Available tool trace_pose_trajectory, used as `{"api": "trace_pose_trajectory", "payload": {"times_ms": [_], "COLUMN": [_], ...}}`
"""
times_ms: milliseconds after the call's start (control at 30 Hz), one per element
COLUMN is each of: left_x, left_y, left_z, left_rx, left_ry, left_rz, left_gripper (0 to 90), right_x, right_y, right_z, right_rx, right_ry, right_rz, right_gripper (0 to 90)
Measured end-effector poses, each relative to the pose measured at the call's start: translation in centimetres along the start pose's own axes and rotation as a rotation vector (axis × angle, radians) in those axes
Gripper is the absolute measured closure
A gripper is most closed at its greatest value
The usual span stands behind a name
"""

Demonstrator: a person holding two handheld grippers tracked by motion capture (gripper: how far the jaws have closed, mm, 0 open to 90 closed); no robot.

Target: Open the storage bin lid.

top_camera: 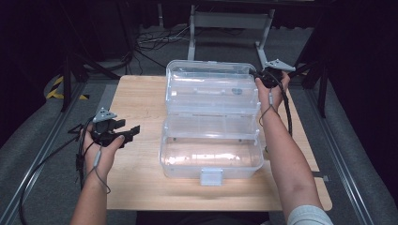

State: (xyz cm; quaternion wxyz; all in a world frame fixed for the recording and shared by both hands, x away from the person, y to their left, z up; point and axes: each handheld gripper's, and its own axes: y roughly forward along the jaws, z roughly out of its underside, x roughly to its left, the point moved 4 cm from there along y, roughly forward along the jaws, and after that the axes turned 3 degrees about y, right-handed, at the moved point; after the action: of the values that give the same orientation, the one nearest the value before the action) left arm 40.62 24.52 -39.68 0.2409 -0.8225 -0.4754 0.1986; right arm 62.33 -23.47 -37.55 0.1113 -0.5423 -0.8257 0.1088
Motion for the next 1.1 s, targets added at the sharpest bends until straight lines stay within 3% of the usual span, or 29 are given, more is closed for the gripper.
{"api": "trace_pose_trajectory", "payload": {"times_ms": [300, 1100], "left_x": [0.1, 0.3], "left_y": [0.0, 0.1], "left_z": [0.0, 0.1], "left_rx": [-0.002, 0.003], "left_ry": [0.0, -0.004], "left_rz": [-0.001, -0.003], "left_gripper": [34.4, 34.3], "right_x": [-0.5, -1.1], "right_y": [0.6, 1.8], "right_z": [0.6, 1.9], "right_rx": [0.014, 0.054], "right_ry": [0.042, 0.115], "right_rz": [-0.028, -0.046], "right_gripper": [82.3, 82.3]}}
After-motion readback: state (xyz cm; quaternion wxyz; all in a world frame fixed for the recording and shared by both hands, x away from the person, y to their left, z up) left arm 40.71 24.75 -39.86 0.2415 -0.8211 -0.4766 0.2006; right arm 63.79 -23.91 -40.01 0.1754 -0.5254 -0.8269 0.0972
